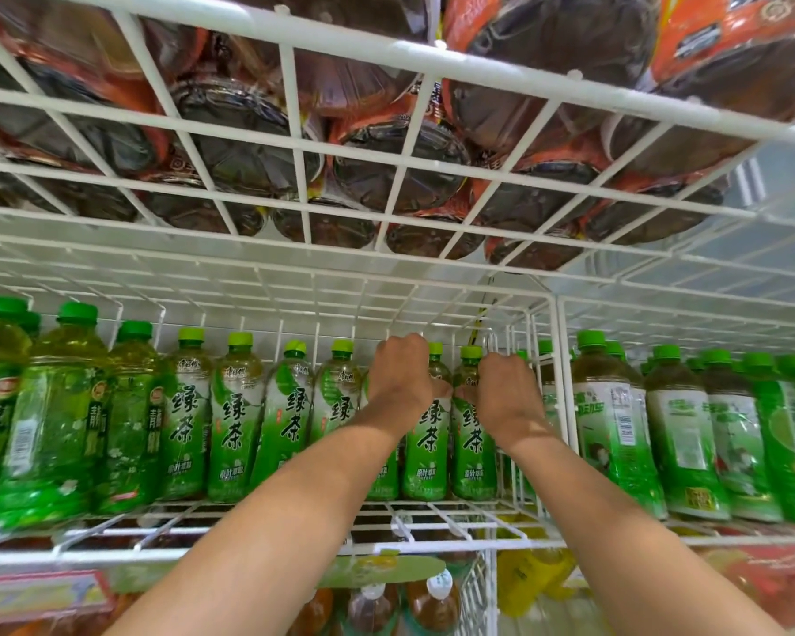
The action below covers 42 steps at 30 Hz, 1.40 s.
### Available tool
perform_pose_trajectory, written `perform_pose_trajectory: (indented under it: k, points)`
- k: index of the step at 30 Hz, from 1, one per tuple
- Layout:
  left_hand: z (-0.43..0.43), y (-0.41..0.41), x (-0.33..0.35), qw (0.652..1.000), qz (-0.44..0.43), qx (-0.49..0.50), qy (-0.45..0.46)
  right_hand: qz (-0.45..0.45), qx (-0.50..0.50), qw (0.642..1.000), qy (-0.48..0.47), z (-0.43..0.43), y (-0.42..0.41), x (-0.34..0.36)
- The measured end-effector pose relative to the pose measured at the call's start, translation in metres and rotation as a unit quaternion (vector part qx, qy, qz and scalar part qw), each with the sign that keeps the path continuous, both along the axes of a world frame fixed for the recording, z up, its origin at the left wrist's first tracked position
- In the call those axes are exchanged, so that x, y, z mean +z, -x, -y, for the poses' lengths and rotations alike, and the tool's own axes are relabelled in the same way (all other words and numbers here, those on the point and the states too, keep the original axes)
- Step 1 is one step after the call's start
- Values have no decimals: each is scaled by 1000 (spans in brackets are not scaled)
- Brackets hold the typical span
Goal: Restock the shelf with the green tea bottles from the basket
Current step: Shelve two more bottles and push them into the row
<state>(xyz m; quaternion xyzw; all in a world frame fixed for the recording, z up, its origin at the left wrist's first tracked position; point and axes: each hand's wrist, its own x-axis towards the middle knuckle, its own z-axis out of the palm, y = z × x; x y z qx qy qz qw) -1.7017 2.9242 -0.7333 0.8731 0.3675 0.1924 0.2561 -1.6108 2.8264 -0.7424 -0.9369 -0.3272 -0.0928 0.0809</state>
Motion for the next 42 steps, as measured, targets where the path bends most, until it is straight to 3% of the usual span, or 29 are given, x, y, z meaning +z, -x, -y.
perform_pose_trajectory:
  k: [18, 26, 29, 32, 35, 39, 42]
  points:
    - [-5, -8, -19, 998, 1, 0, -63, 47, -17, 999, 19, 1, 5, -5]
    - [-13, 1, -11, 997, 10, -71, -25, 16, 16, 999, -23, 8, -1, -3]
    - [-15, 15, -2, 993, 26, -113, 8, -45, 75, 995, -43, 13, -2, 8]
    - [-17, 37, 8, 984, -17, -178, -15, -116, 134, 984, 1, 21, 7, 30]
    - [-16, 65, 24, 971, -84, -217, -57, -124, 148, 979, 69, 32, 19, 47]
    - [-11, 106, 46, 957, -176, -189, -131, -107, 142, 976, 127, 45, 44, 66]
    - [-5, 140, 58, 953, -209, -174, -131, -93, 150, 974, 139, 52, 68, 74]
